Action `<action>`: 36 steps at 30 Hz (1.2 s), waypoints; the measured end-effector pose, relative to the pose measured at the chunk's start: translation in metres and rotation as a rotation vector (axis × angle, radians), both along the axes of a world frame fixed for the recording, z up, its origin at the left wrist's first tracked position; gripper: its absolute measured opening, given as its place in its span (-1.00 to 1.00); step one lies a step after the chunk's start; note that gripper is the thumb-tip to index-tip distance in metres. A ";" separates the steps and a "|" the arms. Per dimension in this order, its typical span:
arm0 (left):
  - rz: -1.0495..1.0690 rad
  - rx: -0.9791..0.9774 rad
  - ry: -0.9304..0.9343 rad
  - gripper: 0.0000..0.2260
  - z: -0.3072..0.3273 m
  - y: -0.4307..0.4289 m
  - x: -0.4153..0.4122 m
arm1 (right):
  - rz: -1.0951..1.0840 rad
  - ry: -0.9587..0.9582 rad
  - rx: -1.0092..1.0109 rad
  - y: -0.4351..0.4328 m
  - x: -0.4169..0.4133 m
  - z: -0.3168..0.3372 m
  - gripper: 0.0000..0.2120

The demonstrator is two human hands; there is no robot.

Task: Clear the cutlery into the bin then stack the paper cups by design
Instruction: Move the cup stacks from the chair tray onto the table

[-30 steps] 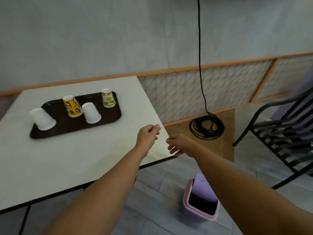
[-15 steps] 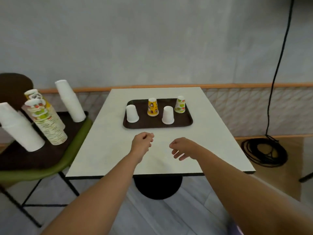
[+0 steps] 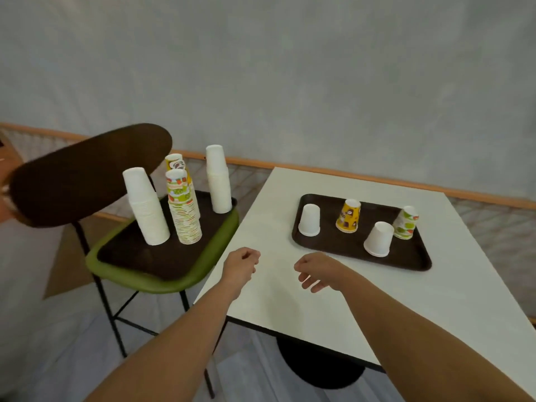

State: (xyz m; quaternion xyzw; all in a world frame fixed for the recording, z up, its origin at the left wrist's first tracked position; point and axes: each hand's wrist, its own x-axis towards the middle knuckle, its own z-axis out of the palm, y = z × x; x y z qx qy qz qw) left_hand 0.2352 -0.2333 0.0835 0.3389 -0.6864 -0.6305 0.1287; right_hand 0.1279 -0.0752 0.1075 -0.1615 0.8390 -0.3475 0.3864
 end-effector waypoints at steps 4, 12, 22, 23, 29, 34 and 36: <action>0.087 0.008 -0.023 -0.91 -0.004 -0.034 -0.001 | 0.078 -0.007 -0.001 -0.045 -0.016 0.001 -0.73; 0.237 0.008 -0.084 -0.92 -0.026 -0.106 0.002 | 0.193 -0.018 -0.030 -0.127 -0.029 -0.004 -0.77; 0.276 -0.085 -0.218 -0.65 -0.062 -0.202 -0.008 | 0.168 0.018 -0.199 -0.245 -0.041 -0.002 -0.46; 0.266 -0.103 -0.221 -0.62 -0.066 -0.212 -0.011 | 0.155 0.024 -0.218 -0.257 -0.040 -0.002 -0.43; 0.254 -0.138 -0.205 -0.48 -0.088 -0.249 -0.028 | 0.087 0.083 -0.448 -0.321 -0.033 0.004 -0.29; 0.289 -0.178 -0.200 -0.21 -0.092 -0.257 -0.039 | 0.115 0.176 -0.596 -0.361 -0.031 0.012 -0.25; 0.307 -0.181 -0.191 -0.16 -0.094 -0.260 -0.043 | 0.138 0.213 -0.592 -0.372 -0.029 0.009 -0.24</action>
